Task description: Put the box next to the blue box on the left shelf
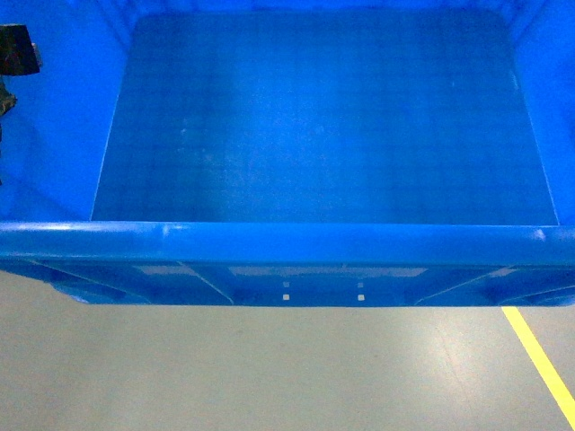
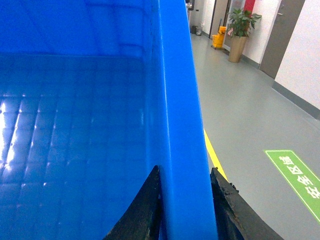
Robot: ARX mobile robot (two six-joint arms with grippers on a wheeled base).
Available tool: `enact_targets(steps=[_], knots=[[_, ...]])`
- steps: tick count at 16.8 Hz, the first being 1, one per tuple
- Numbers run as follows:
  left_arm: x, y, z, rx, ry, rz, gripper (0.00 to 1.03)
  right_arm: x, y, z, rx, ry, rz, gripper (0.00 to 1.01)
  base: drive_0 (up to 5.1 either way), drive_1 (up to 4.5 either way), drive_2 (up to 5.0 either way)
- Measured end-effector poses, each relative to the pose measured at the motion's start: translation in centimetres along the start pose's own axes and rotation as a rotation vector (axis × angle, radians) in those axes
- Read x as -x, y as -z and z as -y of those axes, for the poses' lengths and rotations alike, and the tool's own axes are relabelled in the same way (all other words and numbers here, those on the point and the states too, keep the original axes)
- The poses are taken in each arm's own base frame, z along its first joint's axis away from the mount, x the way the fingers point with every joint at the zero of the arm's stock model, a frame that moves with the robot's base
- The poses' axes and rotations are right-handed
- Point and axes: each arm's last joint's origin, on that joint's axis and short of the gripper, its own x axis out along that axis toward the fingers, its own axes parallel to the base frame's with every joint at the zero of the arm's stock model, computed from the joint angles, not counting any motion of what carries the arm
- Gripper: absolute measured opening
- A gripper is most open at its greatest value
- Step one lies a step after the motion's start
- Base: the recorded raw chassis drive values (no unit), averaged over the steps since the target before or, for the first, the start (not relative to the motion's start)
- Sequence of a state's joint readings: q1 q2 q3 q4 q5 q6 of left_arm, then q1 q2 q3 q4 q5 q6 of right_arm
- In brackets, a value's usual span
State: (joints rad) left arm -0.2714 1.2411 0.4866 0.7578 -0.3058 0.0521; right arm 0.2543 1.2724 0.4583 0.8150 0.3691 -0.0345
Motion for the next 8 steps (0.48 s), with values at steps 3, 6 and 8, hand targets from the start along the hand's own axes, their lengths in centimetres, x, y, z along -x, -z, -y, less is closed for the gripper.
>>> enact_targets(steps=[3, 6, 8], knots=[[0.00, 0.01, 0.00, -0.001, 0.000, -0.001, 0.18, 0.00, 0.02, 0.00, 0.001, 0.000, -0.002, 0.21, 0.0, 4.33, -4.3], [0.00, 0.02, 0.00, -0.001, 0.000, -0.002, 0.18, 0.00, 0.03, 0.00, 0.001, 0.000, -0.003, 0.21, 0.0, 4.33, -4.3], [0.00, -0.02, 0.00, 0.000, 0.001, 0.002, 0.18, 0.00, 0.01, 0.00, 0.000, 0.000, -0.001, 0.21, 0.0, 4.33, -4.3]])
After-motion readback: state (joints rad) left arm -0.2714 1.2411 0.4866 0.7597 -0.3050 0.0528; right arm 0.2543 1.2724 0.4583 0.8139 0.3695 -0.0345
